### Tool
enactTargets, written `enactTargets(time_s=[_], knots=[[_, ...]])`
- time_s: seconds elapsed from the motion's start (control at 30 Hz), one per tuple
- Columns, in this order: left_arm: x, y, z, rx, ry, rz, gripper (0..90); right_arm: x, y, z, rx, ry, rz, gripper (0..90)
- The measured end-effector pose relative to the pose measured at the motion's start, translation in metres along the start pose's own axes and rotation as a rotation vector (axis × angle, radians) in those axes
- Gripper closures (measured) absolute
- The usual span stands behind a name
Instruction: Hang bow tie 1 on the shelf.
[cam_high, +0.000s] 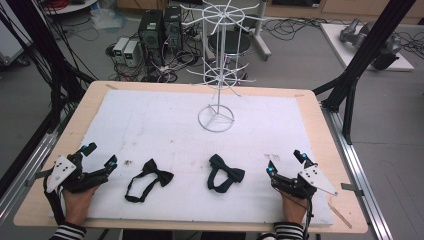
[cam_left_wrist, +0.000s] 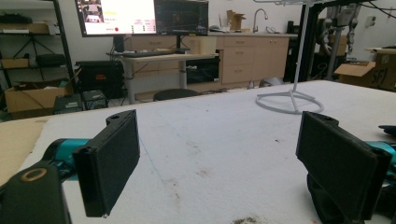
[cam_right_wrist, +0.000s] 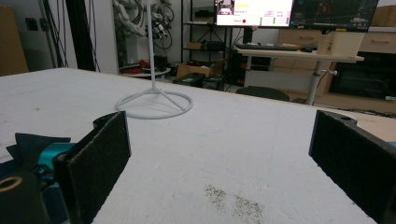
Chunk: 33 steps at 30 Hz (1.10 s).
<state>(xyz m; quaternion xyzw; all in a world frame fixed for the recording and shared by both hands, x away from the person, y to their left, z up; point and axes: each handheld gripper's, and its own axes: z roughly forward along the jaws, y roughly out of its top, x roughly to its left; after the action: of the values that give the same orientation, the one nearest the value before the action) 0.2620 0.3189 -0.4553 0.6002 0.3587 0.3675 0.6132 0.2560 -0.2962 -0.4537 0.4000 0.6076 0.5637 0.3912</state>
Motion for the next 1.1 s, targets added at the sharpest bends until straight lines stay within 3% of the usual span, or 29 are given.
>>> enactTargets(time_s=[0.53,1.1], knots=[[-0.0001,0.0000,0.0001,0.000,0.000,0.001,14.0,-0.0006,-0.0002,-0.0010,-0.010,-0.004,0.009,3.7],[0.0003,0.0001,0.0002,0.001,-0.001,0.000,14.0,-0.0033,0.0072,0.0018,0.053,0.028,0.006,3.7]])
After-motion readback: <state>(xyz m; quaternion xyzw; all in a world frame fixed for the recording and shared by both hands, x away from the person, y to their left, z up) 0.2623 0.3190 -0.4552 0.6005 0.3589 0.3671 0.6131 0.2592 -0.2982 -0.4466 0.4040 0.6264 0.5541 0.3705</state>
